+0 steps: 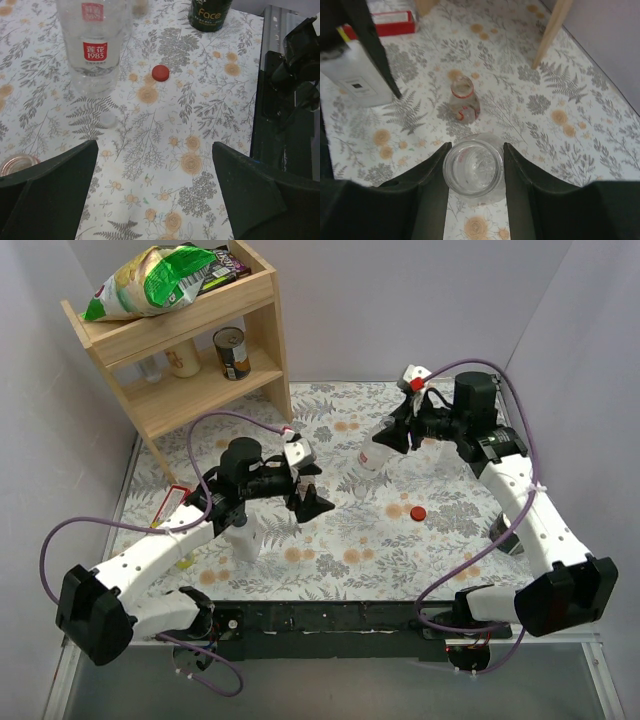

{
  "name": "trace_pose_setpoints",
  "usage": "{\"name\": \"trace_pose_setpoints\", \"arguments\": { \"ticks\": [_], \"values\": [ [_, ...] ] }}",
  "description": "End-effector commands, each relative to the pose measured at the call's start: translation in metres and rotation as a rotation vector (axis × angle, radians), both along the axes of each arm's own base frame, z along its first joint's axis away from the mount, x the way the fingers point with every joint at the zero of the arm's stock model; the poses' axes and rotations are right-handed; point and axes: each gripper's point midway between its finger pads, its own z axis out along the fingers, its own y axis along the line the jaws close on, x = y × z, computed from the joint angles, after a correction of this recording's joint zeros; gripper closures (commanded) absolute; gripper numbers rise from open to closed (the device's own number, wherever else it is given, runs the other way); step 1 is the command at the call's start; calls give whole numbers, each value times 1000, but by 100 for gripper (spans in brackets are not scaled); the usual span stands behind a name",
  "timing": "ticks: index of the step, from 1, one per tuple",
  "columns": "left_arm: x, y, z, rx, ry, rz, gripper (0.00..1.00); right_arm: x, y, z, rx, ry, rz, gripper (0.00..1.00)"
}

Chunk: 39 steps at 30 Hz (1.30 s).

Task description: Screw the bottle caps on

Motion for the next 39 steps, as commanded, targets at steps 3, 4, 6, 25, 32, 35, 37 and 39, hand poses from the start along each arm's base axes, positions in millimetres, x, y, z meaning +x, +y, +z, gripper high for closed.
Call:
{"name": "trace_pose_setpoints", "arguments": {
  "ticks": [3, 4, 6, 25, 32, 35, 37, 39],
  "values": [
    [6, -37, 13, -43, -102, -16, 2, -59, 12, 59, 140, 71, 155, 71],
    [18, -36, 9, -41, -101, 48, 2, -61, 13, 62, 153, 75, 158, 71],
    [28, -40, 10, -56, -113, 78, 2, -67, 15, 69, 173, 75, 187, 71],
    [21, -84, 1, -54, -68, -106, 3, -83, 18, 77, 243, 104, 223, 72],
    [16, -87, -7, -44, -44, -140, 12, -82, 19, 79, 248, 106, 229, 72],
    [17, -88, -8, -47, -42, -136, 12, -82, 21, 77, 250, 117, 237, 72],
    [18, -89, -7, -50, -42, -134, 13, -83, 21, 75, 249, 122, 241, 72],
    [18, -90, -8, -51, -39, -143, 16, -84, 23, 73, 249, 133, 250, 73]
  ]
}}
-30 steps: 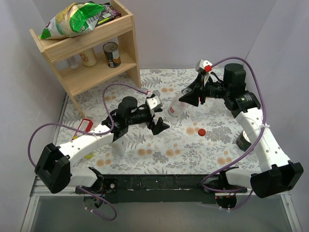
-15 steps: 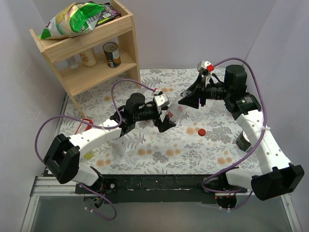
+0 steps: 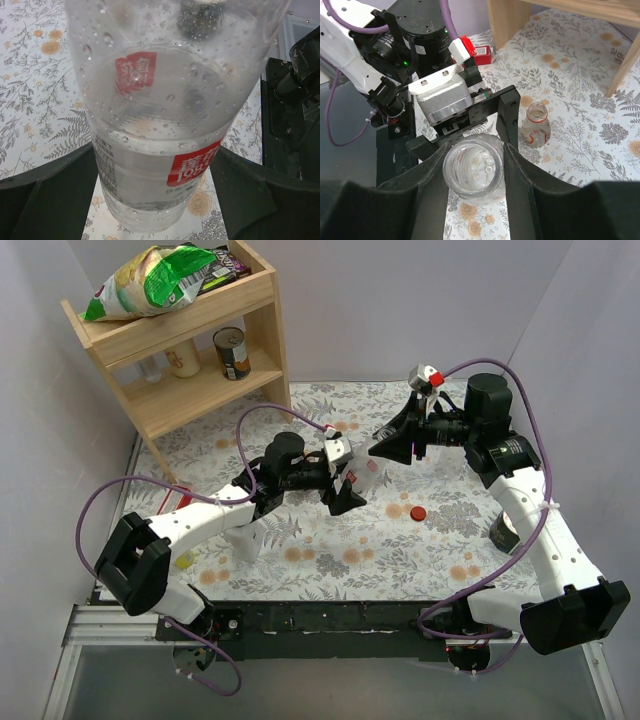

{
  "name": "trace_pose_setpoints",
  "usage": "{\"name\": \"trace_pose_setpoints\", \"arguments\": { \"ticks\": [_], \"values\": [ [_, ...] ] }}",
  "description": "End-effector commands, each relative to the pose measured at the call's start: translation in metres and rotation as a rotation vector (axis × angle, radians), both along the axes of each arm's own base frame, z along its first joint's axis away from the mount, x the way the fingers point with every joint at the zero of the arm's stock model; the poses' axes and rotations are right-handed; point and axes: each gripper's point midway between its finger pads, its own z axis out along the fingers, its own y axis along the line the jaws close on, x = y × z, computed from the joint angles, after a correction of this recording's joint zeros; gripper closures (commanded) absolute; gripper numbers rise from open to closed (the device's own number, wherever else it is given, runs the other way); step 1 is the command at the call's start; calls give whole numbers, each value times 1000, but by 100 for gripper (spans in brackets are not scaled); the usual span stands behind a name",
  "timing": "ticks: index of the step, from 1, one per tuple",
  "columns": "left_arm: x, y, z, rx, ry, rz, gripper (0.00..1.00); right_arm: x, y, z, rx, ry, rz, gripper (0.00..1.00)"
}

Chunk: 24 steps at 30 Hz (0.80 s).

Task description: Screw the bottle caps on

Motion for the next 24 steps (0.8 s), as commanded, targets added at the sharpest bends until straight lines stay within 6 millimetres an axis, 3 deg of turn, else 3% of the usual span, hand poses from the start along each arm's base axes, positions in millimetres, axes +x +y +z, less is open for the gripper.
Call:
{"name": "trace_pose_setpoints", "arguments": {
  "ticks": [1, 5, 8, 12, 13, 16, 19, 21, 24],
  "values": [
    [1, -8, 22, -46, -38, -27, 17, -6, 5, 6, 26, -23, 43, 73],
    [1, -9, 20, -51, -31, -28, 25, -7, 8, 5, 25, -16, 56, 73],
    [-3, -9, 18, -49, -22, -44, 37, -5, 9, 3, 22, -8, 57, 71],
    [-7, -4, 29, -59, -35, -44, 46, 3, 8, 12, 4, -41, 28, 55],
    [-10, 2, 34, -62, -42, -40, 49, 4, 6, 13, -7, -35, 16, 44],
    [-14, 19, 42, -61, -46, -16, 52, 14, 3, 28, -30, -83, -30, 31],
    [-12, 40, 40, -46, -28, 33, 54, 22, 0, 47, -17, -95, -41, 28],
    [-6, 59, 50, -62, -29, 93, 55, 21, 0, 58, 0, -100, -17, 28],
    [2, 87, 56, -77, -20, 173, 66, 26, 4, 50, -5, -79, 17, 27]
  ]
}}
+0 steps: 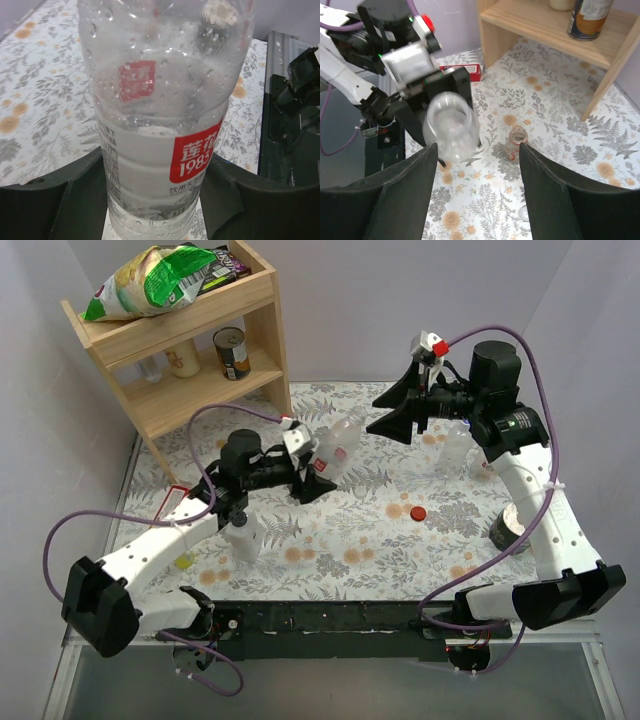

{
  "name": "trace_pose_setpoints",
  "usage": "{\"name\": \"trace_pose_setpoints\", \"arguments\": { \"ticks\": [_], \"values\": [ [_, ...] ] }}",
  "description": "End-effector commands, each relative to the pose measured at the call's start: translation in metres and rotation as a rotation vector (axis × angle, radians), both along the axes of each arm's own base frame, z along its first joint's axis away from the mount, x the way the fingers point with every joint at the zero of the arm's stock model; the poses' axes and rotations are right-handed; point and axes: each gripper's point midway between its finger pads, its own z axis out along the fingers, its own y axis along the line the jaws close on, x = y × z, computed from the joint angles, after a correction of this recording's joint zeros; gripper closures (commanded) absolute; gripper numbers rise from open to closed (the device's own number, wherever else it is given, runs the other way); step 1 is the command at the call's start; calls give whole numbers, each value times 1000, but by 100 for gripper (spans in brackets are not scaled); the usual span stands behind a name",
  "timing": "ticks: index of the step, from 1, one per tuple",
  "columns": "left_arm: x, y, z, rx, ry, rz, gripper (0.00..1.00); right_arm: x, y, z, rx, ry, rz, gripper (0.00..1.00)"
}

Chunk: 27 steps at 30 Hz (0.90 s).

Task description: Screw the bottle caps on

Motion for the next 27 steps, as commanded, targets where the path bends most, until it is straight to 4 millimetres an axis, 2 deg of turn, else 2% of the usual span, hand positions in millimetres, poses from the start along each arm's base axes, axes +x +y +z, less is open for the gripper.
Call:
{"name": "trace_pose_setpoints", "arguments": {
  "ticks": [1, 2, 5, 6, 7, 8, 9, 10, 11, 12, 13, 14, 16, 17, 20, 22, 27],
  "values": [
    [5, 40, 15, -28, 3, 92, 69, 12, 0, -6, -12, 18, 20, 28],
    [7, 49, 17, -35, -4, 118, 71, 13, 2, -9, -10, 27, 38, 27],
    [8, 62, 16, -36, -24, 139, 77, 23, 6, -16, -13, 39, 65, 27],
    [5, 66, 16, -40, -27, 142, 97, 26, 6, -21, -29, 54, 58, 27],
    [5, 70, 18, -47, -27, 155, 100, 37, 7, -28, -61, 12, 46, 30],
    [8, 77, 18, -58, -8, 185, 100, 50, 3, -40, -114, -8, -4, 32],
    [6, 81, 22, -67, -15, 192, 100, 55, 4, -51, -163, -46, -3, 34],
    [7, 84, 24, -73, -18, 203, 100, 60, 0, -82, -267, -68, 18, 38],
    [10, 89, 26, -82, -16, 224, 100, 72, -7, -102, -374, -110, -15, 40],
    [10, 91, 29, -89, -23, 232, 100, 70, -4, -121, -443, -121, 15, 42],
    [10, 95, 33, -101, -34, 247, 100, 70, -7, -147, -517, -104, 40, 43],
    [13, 100, 36, -110, -39, 270, 100, 72, -15, -173, -610, -161, 78, 44],
    [16, 108, 46, -134, -45, 301, 100, 75, -15, -199, -675, -225, 121, 41],
    [21, 115, 49, -144, -45, 334, 100, 70, -20, -224, -729, -243, 162, 40],
    [23, 125, 60, -175, -45, 370, 100, 71, -21, -253, -781, -291, 221, 36],
    [22, 127, 61, -167, -47, 368, 100, 69, -18, -275, -803, -256, 263, 35],
    [21, 136, 64, -173, -47, 393, 100, 69, -4, -305, -838, -228, 329, 34]
  ]
}}
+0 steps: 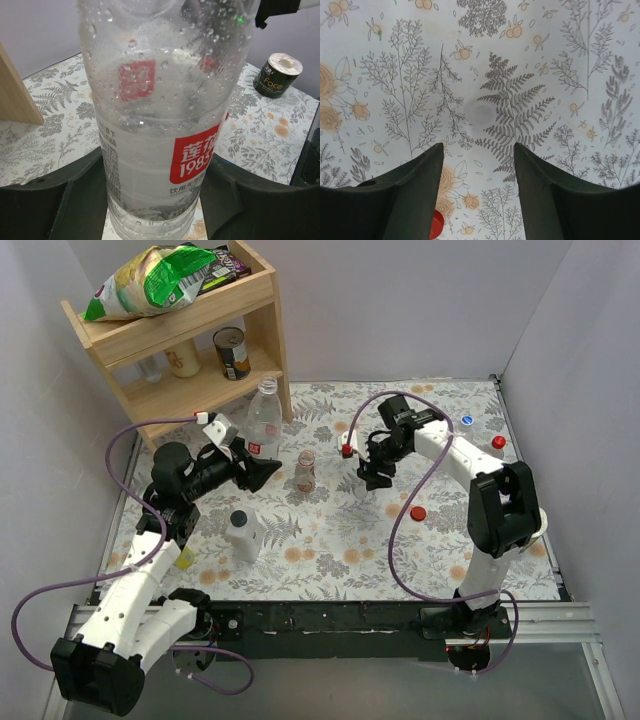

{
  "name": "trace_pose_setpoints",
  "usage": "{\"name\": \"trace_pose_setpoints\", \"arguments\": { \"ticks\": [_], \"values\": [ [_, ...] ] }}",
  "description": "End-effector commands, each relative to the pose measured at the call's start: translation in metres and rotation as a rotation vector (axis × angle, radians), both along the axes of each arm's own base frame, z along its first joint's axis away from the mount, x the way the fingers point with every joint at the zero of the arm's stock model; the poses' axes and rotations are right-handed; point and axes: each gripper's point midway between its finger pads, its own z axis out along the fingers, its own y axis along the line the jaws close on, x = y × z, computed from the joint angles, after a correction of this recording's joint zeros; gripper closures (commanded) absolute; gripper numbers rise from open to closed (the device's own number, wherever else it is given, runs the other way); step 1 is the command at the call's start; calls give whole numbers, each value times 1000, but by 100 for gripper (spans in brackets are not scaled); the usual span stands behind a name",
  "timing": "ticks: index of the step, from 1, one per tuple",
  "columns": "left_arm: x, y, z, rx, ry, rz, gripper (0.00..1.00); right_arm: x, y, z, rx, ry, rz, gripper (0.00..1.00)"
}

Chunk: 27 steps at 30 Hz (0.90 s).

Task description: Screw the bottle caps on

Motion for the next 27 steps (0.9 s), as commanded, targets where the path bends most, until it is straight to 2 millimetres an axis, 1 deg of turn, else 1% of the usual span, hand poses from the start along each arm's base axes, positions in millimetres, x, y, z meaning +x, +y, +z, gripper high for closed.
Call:
{"name": "trace_pose_setpoints", "arguments": {
  "ticks": [1, 2, 3, 4, 9, 11, 14, 17, 23, 27],
  "values": [
    [-6, 7, 12, -14, -2, 13, 100, 6, 12, -17, -43, -57, 108, 33],
    [-4, 8, 9, -13, 4, 19, 100, 3, 16, -22, -53, -56, 124, 32],
    [-4, 9, 9, -14, 6, 24, 100, 4, 19, -26, -62, -66, 131, 32],
    [-3, 11, 8, -15, 9, 28, 100, 2, 20, -37, -81, -50, 133, 32],
    [1, 14, 6, -18, 21, 41, 100, 15, 22, -59, -148, -73, 86, 31],
    [2, 16, 6, -18, 21, 45, 100, 16, 20, -62, -164, -70, 80, 31],
    [3, 16, 2, -18, 34, 46, 100, 10, 15, -71, -184, -48, 94, 32],
    [5, 17, -1, -19, 40, 50, 100, 9, 14, -75, -187, -44, 92, 32],
    [7, 16, -4, -22, 57, 46, 100, 9, 16, -79, -190, -37, 93, 41],
    [8, 16, -7, -23, 67, 47, 100, 8, 16, -83, -198, -31, 98, 42]
  ]
}}
